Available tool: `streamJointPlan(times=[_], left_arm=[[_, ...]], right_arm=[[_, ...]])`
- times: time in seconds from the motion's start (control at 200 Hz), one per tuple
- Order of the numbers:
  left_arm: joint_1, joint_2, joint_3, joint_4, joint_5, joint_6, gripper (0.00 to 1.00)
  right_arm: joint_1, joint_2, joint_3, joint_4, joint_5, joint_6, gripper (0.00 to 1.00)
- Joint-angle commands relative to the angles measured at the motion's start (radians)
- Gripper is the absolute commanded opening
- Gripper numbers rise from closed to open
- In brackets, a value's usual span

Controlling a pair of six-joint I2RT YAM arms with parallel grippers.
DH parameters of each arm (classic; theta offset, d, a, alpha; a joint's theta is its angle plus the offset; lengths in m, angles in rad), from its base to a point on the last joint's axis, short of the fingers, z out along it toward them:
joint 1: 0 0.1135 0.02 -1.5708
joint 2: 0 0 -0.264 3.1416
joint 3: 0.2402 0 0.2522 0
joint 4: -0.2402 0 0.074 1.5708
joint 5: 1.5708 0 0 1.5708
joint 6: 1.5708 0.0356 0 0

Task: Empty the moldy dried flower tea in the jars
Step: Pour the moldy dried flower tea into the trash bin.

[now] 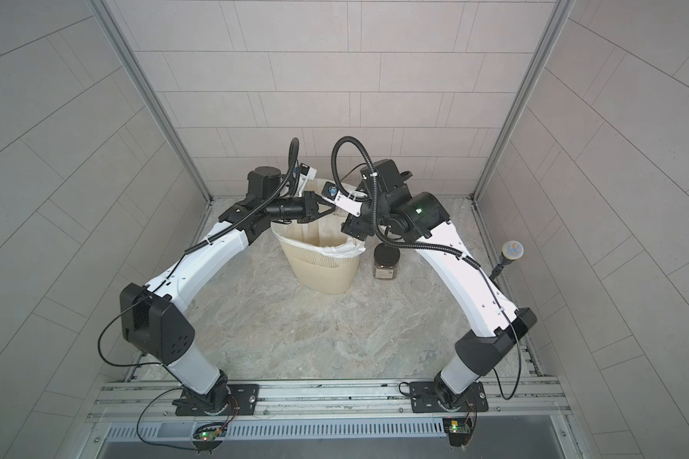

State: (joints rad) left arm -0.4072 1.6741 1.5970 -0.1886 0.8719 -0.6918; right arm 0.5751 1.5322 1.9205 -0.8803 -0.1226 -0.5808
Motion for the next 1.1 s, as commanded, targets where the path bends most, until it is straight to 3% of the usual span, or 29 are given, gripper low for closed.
streamJointPlan(times=[0.0, 0.07, 0.17, 0.24, 0.355, 0.44, 0.74, 0.896, 1.096], left_arm=[[0.01, 0.006, 0.037, 0.031, 0.028, -0.008, 0.06], [0.014, 0.014, 0.04, 0.036, 0.037, -0.009, 0.06], [0.014, 0.022, 0.048, 0.038, 0.045, -0.008, 0.05], [0.014, 0.024, 0.053, 0.044, 0.038, -0.007, 0.05], [0.014, 0.027, 0.066, 0.038, 0.032, -0.004, 0.04], [0.014, 0.021, 0.07, 0.007, 0.016, 0.026, 0.04], [0.014, 0.02, 0.072, -0.02, -0.02, 0.05, 0.04], [0.014, 0.027, 0.07, -0.009, -0.027, 0.038, 0.04], [0.013, 0.025, 0.066, -0.009, -0.033, 0.039, 0.04]], right_arm=[[-0.004, -0.153, -0.17, 0.303, 0.021, 0.153, 1.0], [-0.014, -0.215, -0.251, 0.387, 0.003, 0.21, 1.0], [-0.042, -0.228, -0.235, 0.366, 0.006, 0.332, 1.0], [-0.1, -0.218, -0.2, 0.335, -0.012, 0.51, 1.0], [-0.252, -0.215, -0.206, 0.34, -0.188, 0.87, 1.0], [-0.307, -0.225, -0.251, 0.379, -0.275, 1.077, 1.0], [-0.316, -0.38, -0.696, 0.819, -0.189, 1.755, 0.95], [-0.27, -0.429, -0.808, 0.862, -0.014, 1.833, 0.95], [-0.253, -0.391, -0.899, 1.065, 0.001, 1.998, 0.96]])
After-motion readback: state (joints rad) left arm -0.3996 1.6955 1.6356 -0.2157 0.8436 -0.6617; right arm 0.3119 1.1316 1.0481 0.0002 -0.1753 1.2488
